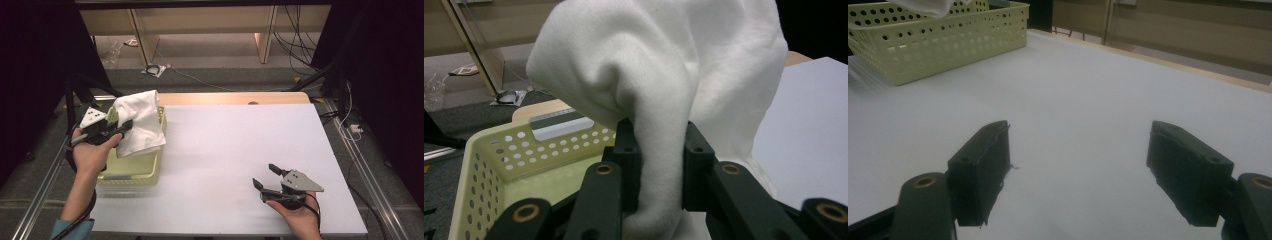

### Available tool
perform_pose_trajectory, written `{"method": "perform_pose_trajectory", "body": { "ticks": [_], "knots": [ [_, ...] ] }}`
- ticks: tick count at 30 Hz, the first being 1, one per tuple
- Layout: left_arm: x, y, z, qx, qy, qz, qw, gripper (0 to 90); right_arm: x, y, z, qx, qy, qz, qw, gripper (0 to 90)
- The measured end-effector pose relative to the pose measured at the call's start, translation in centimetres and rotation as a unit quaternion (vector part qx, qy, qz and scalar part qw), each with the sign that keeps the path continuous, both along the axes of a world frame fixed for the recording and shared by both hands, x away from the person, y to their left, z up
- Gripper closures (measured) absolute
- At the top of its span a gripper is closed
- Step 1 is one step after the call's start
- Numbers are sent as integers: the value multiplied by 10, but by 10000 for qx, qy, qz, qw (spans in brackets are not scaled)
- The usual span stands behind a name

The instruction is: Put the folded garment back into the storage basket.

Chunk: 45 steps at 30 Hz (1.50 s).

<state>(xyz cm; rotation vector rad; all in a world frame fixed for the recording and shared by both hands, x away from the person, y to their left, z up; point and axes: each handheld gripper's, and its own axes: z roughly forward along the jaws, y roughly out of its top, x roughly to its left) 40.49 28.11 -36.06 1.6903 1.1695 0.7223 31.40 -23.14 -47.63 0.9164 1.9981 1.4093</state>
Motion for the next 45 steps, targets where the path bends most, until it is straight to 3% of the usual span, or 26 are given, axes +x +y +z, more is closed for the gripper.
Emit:
{"method": "perform_pose_trajectory", "body": {
  "ticks": [16, 33, 45],
  "knots": [
    [5, 7, -3, 34, 118, 36, 9999, 741, 0, -1, 1, -17, -9, -16, 10000, 261],
    [16, 12, -13, 118, 486, 3, 9987, 741, 0, -1, 1, -24, -12, -19, 10000, 261],
    [21, 13, -17, 45, 686, -95, 9976, 741, 0, -1, 0, -30, -12, -24, 10000, 261]
  ]
}}
